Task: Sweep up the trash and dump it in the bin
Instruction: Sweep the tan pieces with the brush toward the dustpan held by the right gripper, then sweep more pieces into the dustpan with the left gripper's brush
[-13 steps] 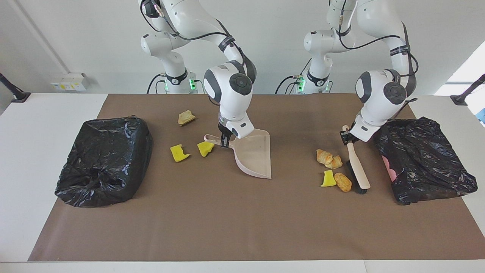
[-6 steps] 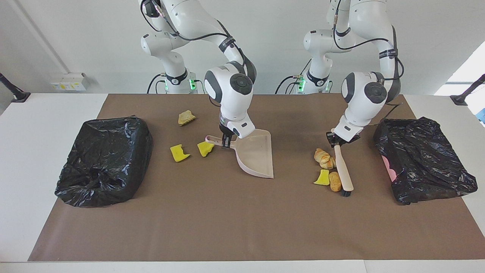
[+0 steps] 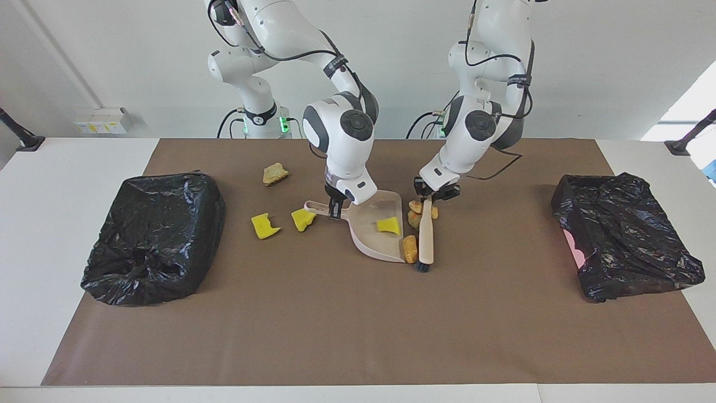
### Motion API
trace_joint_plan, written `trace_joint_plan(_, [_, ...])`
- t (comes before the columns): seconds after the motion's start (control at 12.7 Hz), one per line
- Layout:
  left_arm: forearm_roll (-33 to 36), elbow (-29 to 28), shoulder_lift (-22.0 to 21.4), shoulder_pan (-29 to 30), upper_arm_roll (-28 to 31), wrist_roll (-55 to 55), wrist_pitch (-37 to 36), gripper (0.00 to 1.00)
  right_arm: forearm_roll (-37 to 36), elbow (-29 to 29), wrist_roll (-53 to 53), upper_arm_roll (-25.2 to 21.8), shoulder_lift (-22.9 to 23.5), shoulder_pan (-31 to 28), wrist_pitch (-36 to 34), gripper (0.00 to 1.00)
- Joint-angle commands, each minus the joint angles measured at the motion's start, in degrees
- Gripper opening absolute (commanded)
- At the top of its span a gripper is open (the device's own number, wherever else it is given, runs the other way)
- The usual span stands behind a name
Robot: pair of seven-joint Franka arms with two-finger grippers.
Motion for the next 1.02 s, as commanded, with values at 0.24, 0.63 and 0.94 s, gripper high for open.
trace_joint_plan(0.24, [-6.53,3.32,-2.22,-2.53,1.49,-7.47,-2.96,0.00,-0.88,-1.94,1.40,0.34,-1.07,0.07,1.30,0.00])
trace_joint_plan(0.63, [-4.26,4.66,-9.50,8.37,1.76,-18.23,-22.86,0.00,-1.06,-1.68,0.61,0.25,-1.16,-0.19,-0.19,0.00])
trace_joint_plan(0.94, [-2.76,-9.28,-20.39,3.66,0.88,-29.53,-24.27,0.00,-2.55,-2.29,-4.12,0.25,-1.68,0.25,-1.07,0.00])
